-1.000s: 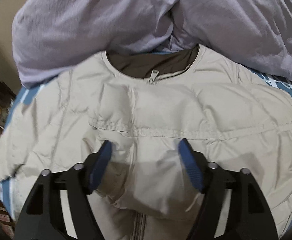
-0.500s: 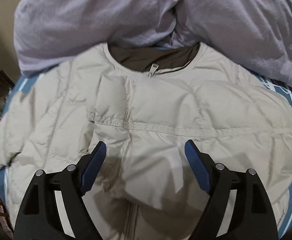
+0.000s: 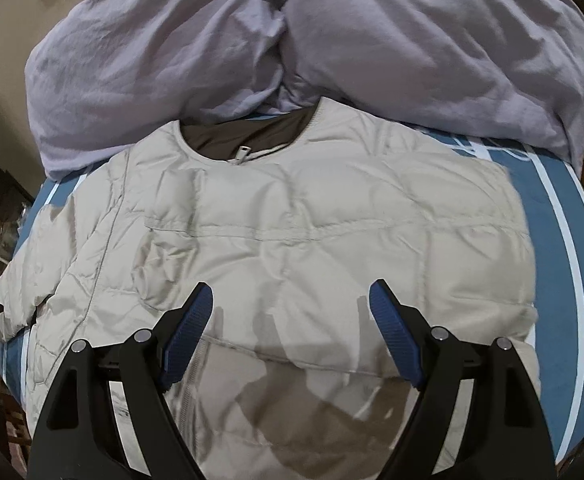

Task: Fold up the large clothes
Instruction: 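Reach the left tool to the other sleeve cuff and close on it, then carry the sleeve with the left tool across the jacket body, release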

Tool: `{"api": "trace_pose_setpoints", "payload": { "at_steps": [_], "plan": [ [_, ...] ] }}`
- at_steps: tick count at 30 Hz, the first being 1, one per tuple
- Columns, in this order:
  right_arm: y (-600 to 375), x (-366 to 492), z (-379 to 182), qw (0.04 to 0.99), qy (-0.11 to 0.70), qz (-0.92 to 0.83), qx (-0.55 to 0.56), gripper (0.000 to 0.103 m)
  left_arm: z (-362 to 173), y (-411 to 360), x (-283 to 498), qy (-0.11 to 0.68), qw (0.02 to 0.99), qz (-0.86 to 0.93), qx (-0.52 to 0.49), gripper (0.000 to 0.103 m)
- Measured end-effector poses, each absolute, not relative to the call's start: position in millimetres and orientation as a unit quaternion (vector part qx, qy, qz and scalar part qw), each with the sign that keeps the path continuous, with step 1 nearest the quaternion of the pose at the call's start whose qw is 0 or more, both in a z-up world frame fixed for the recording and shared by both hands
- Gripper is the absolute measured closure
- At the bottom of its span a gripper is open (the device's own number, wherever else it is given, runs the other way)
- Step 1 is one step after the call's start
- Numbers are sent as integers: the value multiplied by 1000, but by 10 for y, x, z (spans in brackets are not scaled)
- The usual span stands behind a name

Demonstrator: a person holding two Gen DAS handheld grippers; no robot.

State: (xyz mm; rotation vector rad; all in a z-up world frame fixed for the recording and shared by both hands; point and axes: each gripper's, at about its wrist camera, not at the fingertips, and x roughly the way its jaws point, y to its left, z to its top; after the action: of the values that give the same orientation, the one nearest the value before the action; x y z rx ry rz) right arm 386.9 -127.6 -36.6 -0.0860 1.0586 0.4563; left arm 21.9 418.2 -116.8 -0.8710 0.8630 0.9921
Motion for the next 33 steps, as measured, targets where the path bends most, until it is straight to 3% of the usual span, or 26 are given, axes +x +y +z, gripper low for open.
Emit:
{"api": "trace_pose_setpoints", "payload": {
  "at_steps": [3, 6, 9, 11, 33],
  "plan": [
    [-1352, 3844, -422, 834, 508, 211, -40, 21, -1150, 4164, 236, 377, 711, 438, -401, 48],
    [-1410, 3820, -464, 831, 515, 210, -32, 21, -1143, 4151, 232, 371, 712, 434, -410, 66],
    [-1458, 3789, -462, 831, 513, 212, -26, 21, -1086, 4099, 270, 371, 718, 432, -400, 80],
    [-1490, 3771, -449, 833, 511, 212, -25, 21, -1029, 4068, 313, 373, 723, 430, -391, 84],
    [-2044, 3635, -379, 849, 493, 188, 11, 21, 562, 2821, 1740, 289, 885, 215, -297, 86]
  ]
}}
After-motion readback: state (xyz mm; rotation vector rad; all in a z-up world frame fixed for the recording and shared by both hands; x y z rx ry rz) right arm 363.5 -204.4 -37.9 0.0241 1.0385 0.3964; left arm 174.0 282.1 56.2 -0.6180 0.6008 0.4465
